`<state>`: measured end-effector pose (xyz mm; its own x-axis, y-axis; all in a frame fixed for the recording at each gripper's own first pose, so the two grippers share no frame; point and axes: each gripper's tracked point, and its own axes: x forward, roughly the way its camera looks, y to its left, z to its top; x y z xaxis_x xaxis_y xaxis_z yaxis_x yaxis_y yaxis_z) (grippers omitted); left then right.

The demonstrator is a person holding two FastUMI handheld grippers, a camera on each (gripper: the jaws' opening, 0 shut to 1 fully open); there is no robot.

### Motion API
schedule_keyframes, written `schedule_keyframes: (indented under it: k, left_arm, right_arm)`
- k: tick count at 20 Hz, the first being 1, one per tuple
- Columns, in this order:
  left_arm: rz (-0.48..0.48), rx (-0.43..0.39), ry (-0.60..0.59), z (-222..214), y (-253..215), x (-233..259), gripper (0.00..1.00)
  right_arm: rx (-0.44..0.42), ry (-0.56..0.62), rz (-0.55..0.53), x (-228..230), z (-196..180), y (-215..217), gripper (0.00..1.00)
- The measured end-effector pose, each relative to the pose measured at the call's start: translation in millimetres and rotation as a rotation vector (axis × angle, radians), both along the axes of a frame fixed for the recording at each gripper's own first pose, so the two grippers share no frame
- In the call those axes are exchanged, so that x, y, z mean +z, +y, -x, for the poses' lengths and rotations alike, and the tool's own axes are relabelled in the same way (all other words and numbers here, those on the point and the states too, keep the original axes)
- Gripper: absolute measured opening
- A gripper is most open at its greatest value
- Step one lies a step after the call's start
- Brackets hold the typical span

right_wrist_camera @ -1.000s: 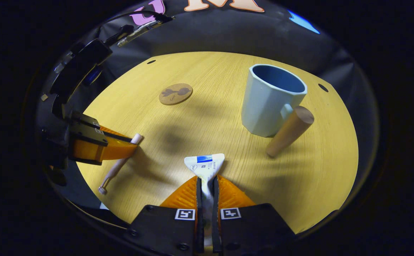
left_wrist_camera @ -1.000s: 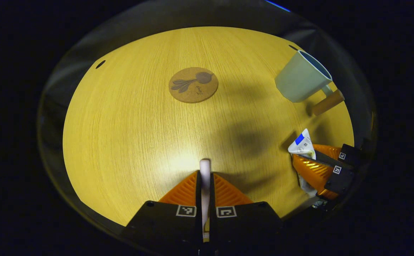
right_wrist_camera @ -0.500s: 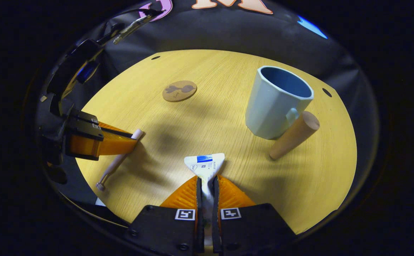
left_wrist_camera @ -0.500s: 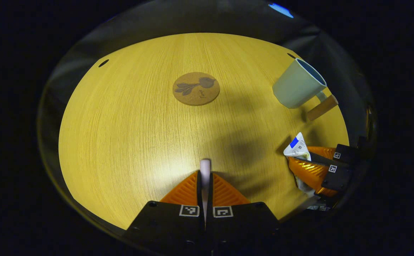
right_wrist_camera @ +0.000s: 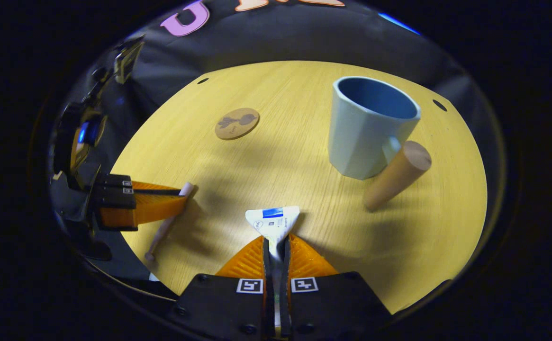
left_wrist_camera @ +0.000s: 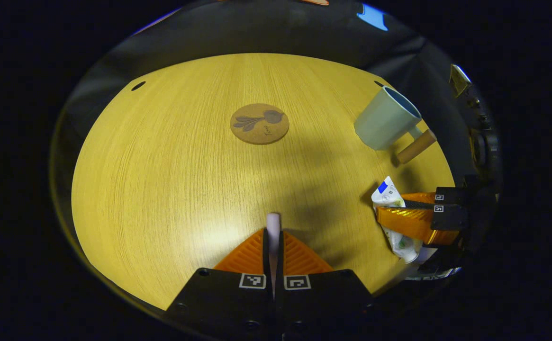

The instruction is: Put the toothbrush and toothpaste on the desktop into the cup, then pick up the cup and place it on the coaster on the desktop.

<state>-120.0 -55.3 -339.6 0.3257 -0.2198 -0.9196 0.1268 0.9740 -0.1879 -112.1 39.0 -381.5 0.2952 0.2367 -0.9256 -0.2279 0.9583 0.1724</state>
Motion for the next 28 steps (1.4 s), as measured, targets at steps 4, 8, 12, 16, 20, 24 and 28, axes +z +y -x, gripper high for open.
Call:
schedule_keyframes:
  k: [4, 8, 12, 16, 20, 24, 28]
  left_arm:
    - [0.027, 0.024, -0.039, -8, 2, 3, 0.00]
    - [0.036, 0.038, -0.066, -5, 10, -3, 0.00]
    - [0.049, 0.059, -0.084, 9, 25, -10, 0.00]
    - [0.052, 0.063, -0.102, 24, 21, -23, 0.00]
    - [0.046, 0.066, -0.123, 45, 26, -31, 0.00]
    - [0.045, 0.089, -0.138, 74, 33, -42, 0.00]
    - [0.033, 0.112, -0.147, 109, 40, -48, 0.00]
  right_arm:
    - [0.005, 0.003, -0.038, 1, 0, 4, 0.07]
    - [-0.043, -0.038, -0.117, 17, -15, 5, 0.07]
    - [-0.080, -0.102, -0.172, 44, -39, 1, 0.07]
    - [-0.091, -0.134, -0.197, 60, -54, -4, 0.07]
    - [-0.102, -0.194, -0.214, 76, -79, -14, 0.07]
    - [-0.119, -0.277, -0.250, 98, -118, -24, 0.07]
    - [-0.133, -0.347, -0.293, 113, -153, -28, 0.07]
